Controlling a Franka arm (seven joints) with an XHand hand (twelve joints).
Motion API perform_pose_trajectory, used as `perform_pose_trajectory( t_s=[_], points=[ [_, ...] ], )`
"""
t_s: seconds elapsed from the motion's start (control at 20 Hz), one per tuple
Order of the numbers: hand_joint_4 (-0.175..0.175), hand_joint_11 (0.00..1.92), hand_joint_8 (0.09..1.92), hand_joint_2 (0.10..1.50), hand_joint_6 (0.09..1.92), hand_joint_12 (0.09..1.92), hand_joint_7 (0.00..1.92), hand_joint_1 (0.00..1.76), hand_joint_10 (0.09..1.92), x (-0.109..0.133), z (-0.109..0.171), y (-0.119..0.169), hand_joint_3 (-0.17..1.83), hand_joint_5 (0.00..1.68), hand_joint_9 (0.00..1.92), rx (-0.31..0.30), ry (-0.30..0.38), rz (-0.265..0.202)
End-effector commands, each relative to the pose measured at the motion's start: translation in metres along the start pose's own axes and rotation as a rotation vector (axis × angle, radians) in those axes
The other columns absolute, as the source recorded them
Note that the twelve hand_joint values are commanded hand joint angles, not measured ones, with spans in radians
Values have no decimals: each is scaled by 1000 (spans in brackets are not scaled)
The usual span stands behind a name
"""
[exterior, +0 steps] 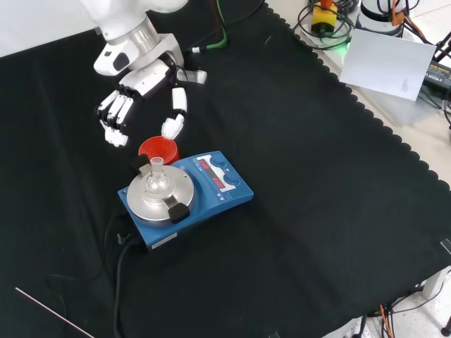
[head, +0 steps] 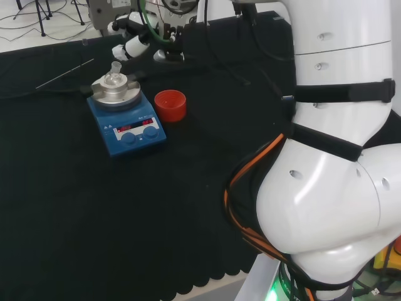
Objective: Turn on the heater.
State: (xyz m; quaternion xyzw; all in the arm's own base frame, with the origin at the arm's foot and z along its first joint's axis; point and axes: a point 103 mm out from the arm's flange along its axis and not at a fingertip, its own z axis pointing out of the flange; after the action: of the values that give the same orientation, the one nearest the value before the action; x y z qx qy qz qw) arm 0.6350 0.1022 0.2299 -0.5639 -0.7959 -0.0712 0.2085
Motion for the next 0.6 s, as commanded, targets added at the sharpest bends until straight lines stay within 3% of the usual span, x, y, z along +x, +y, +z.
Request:
perform_pose_trajectory(
  t_s=[0.05, 0.35, 0.45, 0.6],
  points=[
    [-5, 0, 609, 724, 199, 1225, 171, 816, 697, -3, -20, -25, 582, 354, 313, -21, -32, 13],
    [-3, 0, 609, 728, 169, 1302, 173, 814, 704, -18, -33, -61, 575, 364, 327, -28, -33, 48],
    [-2, 6, 621, 729, 153, 1385, 199, 814, 710, -23, -37, -76, 574, 369, 348, -18, -57, 53],
    [-1, 175, 651, 730, 118, 1422, 320, 843, 696, -27, -36, -98, 585, 377, 479, 7, -120, 77]
  ],
)
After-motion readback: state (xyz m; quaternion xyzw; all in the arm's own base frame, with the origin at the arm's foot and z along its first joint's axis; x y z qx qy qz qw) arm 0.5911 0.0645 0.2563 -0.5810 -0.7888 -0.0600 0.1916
